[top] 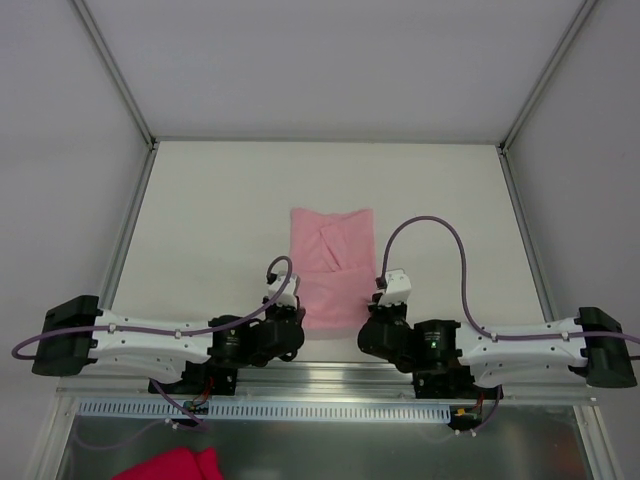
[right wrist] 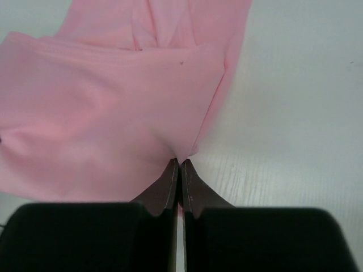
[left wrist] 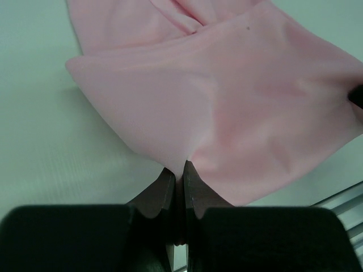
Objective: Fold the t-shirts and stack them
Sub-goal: Fold the long partially folded tshirt into a neat square
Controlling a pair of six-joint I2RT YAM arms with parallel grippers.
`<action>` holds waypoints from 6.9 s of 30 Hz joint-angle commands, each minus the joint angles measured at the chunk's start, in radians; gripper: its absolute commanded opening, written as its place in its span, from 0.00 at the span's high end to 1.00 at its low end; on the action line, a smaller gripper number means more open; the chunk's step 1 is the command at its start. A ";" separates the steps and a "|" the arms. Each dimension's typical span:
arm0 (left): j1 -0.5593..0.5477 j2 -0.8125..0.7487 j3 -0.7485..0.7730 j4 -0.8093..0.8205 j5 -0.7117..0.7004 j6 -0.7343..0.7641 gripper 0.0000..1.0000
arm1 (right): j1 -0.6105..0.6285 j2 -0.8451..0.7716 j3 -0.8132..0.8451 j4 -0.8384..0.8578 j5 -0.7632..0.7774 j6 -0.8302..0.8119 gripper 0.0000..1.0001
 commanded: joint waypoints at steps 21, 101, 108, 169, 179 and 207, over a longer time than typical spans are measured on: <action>0.004 0.021 0.156 -0.103 -0.304 0.028 1.00 | -0.060 0.047 0.174 0.026 0.242 -0.176 0.99; 0.747 0.620 0.633 0.388 0.357 0.487 0.01 | -0.860 0.627 0.612 0.508 -0.472 -0.754 0.56; 0.695 0.447 0.527 0.369 0.347 0.511 0.41 | -0.855 0.495 0.487 0.448 -0.569 -0.679 0.99; 0.881 0.896 0.883 0.245 0.740 0.361 1.00 | -0.984 0.735 0.812 0.191 -0.946 -0.679 0.99; 0.875 0.842 0.806 0.291 0.768 0.385 1.00 | -0.986 0.918 0.927 0.144 -0.987 -0.682 0.99; 0.958 0.937 0.881 0.050 0.789 0.362 1.00 | -1.064 1.231 1.277 -0.089 -0.759 -0.760 0.99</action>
